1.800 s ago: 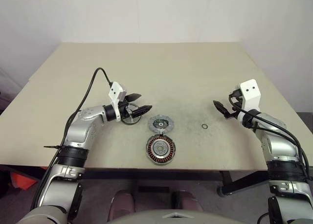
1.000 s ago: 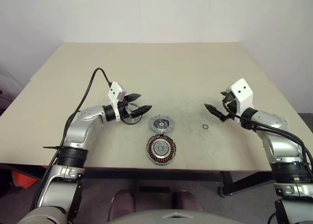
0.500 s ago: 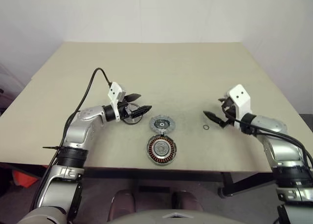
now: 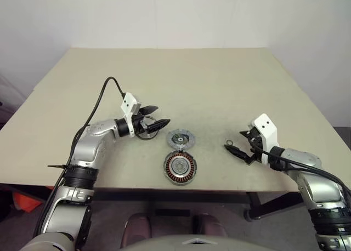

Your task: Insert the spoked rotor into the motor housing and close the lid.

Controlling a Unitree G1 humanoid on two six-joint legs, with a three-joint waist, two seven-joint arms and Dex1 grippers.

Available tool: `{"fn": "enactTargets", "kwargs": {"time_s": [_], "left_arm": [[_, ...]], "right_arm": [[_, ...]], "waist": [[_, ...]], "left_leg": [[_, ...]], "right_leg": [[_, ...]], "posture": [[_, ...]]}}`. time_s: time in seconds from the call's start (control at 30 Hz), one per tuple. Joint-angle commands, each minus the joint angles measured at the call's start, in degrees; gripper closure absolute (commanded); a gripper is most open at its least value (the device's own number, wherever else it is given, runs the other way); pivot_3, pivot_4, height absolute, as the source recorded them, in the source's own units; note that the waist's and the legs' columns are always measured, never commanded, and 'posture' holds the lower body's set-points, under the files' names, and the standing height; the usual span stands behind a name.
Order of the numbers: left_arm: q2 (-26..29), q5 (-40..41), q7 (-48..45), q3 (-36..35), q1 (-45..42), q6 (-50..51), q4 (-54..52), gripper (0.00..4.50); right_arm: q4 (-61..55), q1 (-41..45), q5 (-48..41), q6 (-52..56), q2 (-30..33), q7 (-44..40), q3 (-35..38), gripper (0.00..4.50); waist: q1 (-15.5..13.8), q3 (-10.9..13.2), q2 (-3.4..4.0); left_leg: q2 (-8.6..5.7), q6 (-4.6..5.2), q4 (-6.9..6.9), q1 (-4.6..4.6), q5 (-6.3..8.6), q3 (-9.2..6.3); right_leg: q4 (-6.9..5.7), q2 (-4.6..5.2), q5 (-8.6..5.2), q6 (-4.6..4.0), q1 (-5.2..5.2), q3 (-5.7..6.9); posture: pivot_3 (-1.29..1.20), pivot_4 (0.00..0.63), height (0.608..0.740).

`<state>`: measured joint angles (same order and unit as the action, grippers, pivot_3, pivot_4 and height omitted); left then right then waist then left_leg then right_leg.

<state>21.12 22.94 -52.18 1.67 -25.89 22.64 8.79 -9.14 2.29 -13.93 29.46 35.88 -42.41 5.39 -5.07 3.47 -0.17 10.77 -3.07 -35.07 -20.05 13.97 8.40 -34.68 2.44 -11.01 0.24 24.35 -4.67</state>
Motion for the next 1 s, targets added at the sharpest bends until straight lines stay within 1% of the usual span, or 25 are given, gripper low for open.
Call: {"fn": "enactTargets", "kwargs": {"time_s": [0.03, 0.2, 0.3, 0.57, 0.6, 0.87, 0.93, 1.0], "left_arm": [[0.44, 0.27, -0.20, -0.62, -0.83, -0.71, -1.62, 0.07], [0.64, 0.26, -0.02, -0.74, -0.69, -0.59, -2.13, 0.07], [0.93, 0.19, 0.17, -0.91, -0.59, -0.59, -2.51, 0.04], [1.11, 0.16, 0.51, -0.88, -0.45, -0.50, -3.16, 0.04], [1.14, 0.17, 0.52, -0.91, -0.49, -0.51, -3.13, 0.04], [1.22, 0.16, 0.56, -0.89, -0.48, -0.61, -2.98, 0.04], [1.17, 0.15, 0.59, -0.84, -0.43, -0.64, -2.92, 0.04], [1.21, 0.19, 0.51, -0.86, -0.28, -0.61, -2.81, 0.04]], "right_arm": [[-0.76, 0.50, -0.44, -0.54, -0.45, 0.59, -0.10, 0.00], [2.45, 1.51, 0.40, -1.49, -1.08, 1.31, -0.68, 0.00], [4.39, 1.82, 0.77, -2.05, -0.85, 1.12, -1.07, 0.59], [5.58, 1.67, 1.50, -3.21, 0.22, -0.07, -1.49, 3.43], [5.58, 1.63, 1.60, -3.29, 0.28, -0.14, -1.56, 3.72], [5.17, 1.08, 2.14, -2.96, 0.60, 0.16, -1.46, 3.72], [3.89, -0.03, 1.64, -2.30, 1.35, -0.76, -1.29, 3.72], [0.75, -3.27, 0.64, -1.70, 3.39, -2.91, -0.69, 3.72]], "waist": [[0.00, 0.00, 0.00], [0.00, 0.00, 0.00], [0.09, 0.00, 0.00], [0.55, 0.00, 0.00], [0.57, 0.00, 0.00], [0.65, 0.00, -0.01], [0.61, 0.00, 0.00], [0.26, 0.00, 0.00]], "left_leg": [[0.00, 0.00, 0.00, 0.00, 0.00, 0.00], [-0.01, 0.00, 0.01, -0.01, 0.00, 0.00], [-0.01, 0.00, 0.01, 0.00, 0.00, 0.00], [-0.02, 0.00, 0.01, -0.01, 0.00, 0.00], [-0.02, 0.00, 0.01, -0.01, 0.00, 0.00], [-0.01, 0.00, 0.01, -0.01, 0.00, 0.00], [-0.01, 0.00, 0.01, -0.01, 0.00, 0.00], [-0.03, 0.00, 0.01, -0.01, 0.00, -0.01]], "right_leg": [[0.00, 0.00, 0.00, 0.00, 0.00, 0.01], [0.00, 0.01, 0.00, 0.00, 0.00, 0.01], [0.00, 0.01, 0.00, 0.00, 0.00, 0.01], [0.00, 0.02, 0.00, -0.01, -0.01, 0.02], [0.00, 0.02, 0.00, -0.01, -0.01, 0.02], [0.00, 0.02, 0.00, -0.01, -0.02, 0.03], [0.01, 0.03, 0.00, -0.01, -0.02, 0.03], [0.02, 0.05, 0.00, -0.01, -0.03, 0.04]], "posture": [[0.00, 0.000, 0.740], [0.00, 0.000, 0.740], [0.00, 0.000, 0.740], [0.00, 0.000, 0.740], [0.00, 0.000, 0.740], [0.00, 0.000, 0.740], [0.00, 0.000, 0.740], [0.00, 0.000, 0.740]]}}
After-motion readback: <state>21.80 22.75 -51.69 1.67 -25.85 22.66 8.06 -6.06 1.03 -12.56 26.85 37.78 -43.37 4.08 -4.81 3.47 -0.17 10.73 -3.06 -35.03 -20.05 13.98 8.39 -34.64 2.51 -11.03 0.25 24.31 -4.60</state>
